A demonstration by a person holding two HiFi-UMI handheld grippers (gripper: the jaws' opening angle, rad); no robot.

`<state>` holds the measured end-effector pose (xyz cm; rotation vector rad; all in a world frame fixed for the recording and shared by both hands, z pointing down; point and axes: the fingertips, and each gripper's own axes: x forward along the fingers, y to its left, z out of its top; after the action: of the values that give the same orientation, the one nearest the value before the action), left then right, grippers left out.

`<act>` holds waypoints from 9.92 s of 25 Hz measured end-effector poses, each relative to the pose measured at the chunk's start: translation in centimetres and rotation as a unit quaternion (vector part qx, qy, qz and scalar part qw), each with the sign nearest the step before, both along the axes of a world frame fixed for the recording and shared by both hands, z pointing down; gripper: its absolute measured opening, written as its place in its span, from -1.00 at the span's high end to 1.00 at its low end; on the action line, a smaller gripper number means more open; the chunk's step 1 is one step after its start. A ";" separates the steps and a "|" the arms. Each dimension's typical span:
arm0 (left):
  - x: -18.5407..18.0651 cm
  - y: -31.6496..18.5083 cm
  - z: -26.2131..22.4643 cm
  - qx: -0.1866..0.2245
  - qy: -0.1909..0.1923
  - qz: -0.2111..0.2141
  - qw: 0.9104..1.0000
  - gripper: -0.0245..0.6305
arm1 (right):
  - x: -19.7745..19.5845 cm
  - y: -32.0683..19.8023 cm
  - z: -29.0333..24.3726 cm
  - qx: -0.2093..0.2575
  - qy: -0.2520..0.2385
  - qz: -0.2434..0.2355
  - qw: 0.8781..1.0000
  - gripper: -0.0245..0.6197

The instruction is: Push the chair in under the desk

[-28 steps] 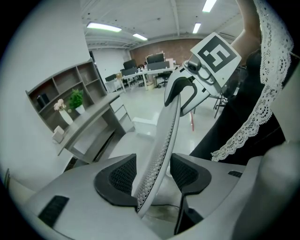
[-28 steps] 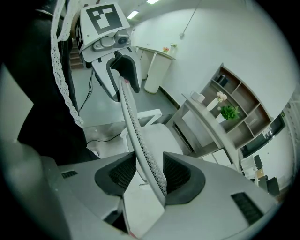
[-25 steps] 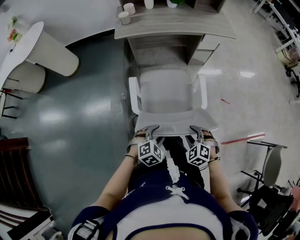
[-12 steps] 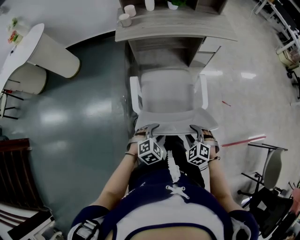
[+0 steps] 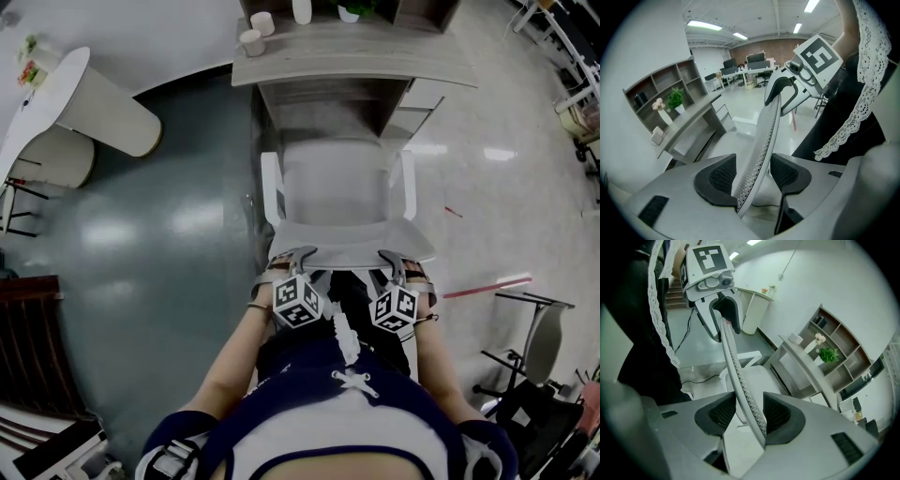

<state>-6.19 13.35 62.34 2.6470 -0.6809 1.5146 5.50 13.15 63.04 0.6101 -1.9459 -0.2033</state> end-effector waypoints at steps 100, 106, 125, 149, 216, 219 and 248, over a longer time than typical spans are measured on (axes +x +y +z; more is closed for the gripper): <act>2.3 -11.4 -0.1 0.044 -0.013 -0.023 0.999 0.23 | 2.4 -12.0 -0.4 0.073 -0.007 -0.055 0.996 0.44; 2.0 -12.3 0.0 0.044 -0.015 -0.022 0.999 0.23 | 2.1 -12.9 -0.5 0.080 -0.003 -0.056 0.995 0.44; 1.7 -16.2 0.0 0.052 -0.019 -0.020 0.998 0.24 | 1.7 -17.0 -0.4 0.068 -0.005 -0.045 0.997 0.43; 0.6 -20.7 0.0 0.055 -0.026 -0.008 0.998 0.26 | 0.6 -21.2 -0.5 0.081 -0.005 -0.029 0.996 0.42; -0.7 -26.2 0.6 0.052 -0.068 0.023 0.996 0.28 | -0.5 -26.1 -0.7 0.104 0.000 -0.009 0.994 0.42; -0.8 -26.2 0.6 0.052 -0.070 0.024 0.996 0.28 | -0.5 -26.1 -0.7 0.104 0.001 -0.004 0.995 0.42; -1.2 -27.5 0.7 0.065 -0.079 0.019 0.995 0.29 | -1.0 -27.0 -0.9 0.145 -0.004 -0.014 0.989 0.40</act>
<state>-7.39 -14.18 63.01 2.6664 -0.7686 1.7646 4.55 -13.89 62.17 0.7728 -1.9479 -0.5093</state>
